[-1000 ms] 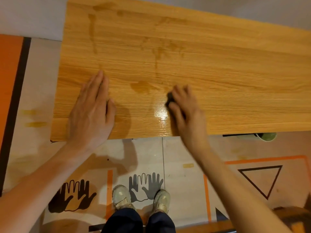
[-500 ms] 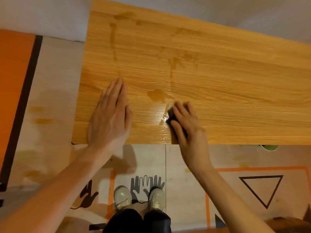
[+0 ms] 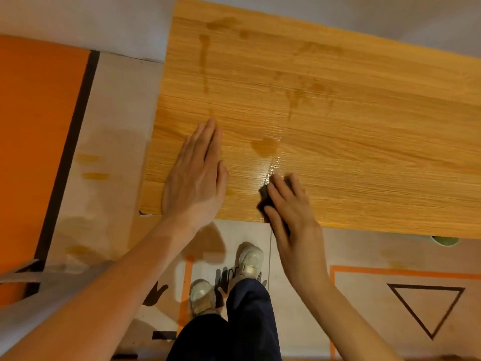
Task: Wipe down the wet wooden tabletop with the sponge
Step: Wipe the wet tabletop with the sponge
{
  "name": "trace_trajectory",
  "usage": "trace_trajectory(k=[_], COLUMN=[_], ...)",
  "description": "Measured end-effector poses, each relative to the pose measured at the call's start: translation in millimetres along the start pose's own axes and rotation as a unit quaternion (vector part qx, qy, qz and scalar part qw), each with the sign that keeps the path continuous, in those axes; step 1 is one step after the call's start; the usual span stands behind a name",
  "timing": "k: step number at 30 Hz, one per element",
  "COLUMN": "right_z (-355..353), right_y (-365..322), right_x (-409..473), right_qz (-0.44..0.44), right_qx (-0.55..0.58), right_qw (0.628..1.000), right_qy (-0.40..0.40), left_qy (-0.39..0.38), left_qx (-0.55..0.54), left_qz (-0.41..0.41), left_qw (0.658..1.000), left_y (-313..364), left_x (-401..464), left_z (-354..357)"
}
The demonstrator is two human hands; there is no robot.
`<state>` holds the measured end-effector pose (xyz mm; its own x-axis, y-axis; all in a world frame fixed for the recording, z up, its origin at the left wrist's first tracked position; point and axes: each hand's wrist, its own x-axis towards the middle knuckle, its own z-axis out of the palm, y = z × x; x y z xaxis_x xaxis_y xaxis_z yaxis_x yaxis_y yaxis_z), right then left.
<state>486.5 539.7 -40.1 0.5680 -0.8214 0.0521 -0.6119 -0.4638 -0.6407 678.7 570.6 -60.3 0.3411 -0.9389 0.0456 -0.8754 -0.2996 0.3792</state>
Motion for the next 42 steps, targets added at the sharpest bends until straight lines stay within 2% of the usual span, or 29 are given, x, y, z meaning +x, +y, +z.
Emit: trace_trajectory(k=[2,4,9,11,13,16,20,24,26,29,31,33,37,39,41,42], right_z=[-1,-5,9,13,13,14,15,-1,-33,-74,-72,-49,8,8,-19,-38], right_y=[1,7,19,13,0,-4,2,25,55,91,86,61,12,16,40,57], right_x=[-14,22,140,126,74,20,94,119,102,83,85,95,125,133,127,121], right_qz=[-0.041,-0.055,-0.009,0.012,0.010,-0.059,-0.066,-0.083,-0.058,0.039,0.083,0.073,-0.037,-0.091,-0.080,-0.056], right_qx=[-0.004,-0.014,-0.011,0.003,0.002,-0.004,-0.028,-0.044,-0.050,-0.036,-0.039,-0.060,-0.064,-0.072,-0.051,-0.041], right_qw=[0.999,0.997,1.000,0.999,1.000,0.998,0.997,0.994,0.996,0.998,0.994,0.993,0.997,0.993,0.993,0.995], right_qy=[-0.029,-0.047,0.005,0.031,0.017,-0.024,-0.036,-0.056,-0.037,0.019,0.056,0.069,0.001,-0.036,-0.075,-0.069], left_qy=[0.004,0.013,0.021,0.020,0.017,0.027,0.054,0.006,-0.006,-0.002,0.003,0.001,-0.015,-0.018,-0.015,-0.014], left_qx=[0.000,0.007,0.008,0.011,0.018,0.016,-0.029,-0.027,-0.032,-0.040,-0.038,-0.036,-0.045,-0.048,-0.051,-0.054], left_qz=[0.006,0.010,0.007,0.005,-0.001,-0.002,0.016,-0.013,-0.018,-0.010,-0.014,-0.020,-0.036,-0.041,-0.039,-0.039], left_qw=[1.000,1.000,1.000,1.000,1.000,1.000,0.998,1.000,0.999,0.999,0.999,0.999,0.998,0.998,0.998,0.998], left_y=[0,-1,-1,0,0,0,0,3,2,3,3,2,4,6,7,7], left_x=[0,0,-1,0,1,1,0,-1,0,0,1,1,1,1,0,0], left_z=[-1,0,1,1,1,2,2,-1,-3,-3,-4,-4,-6,-8,-8,-8])
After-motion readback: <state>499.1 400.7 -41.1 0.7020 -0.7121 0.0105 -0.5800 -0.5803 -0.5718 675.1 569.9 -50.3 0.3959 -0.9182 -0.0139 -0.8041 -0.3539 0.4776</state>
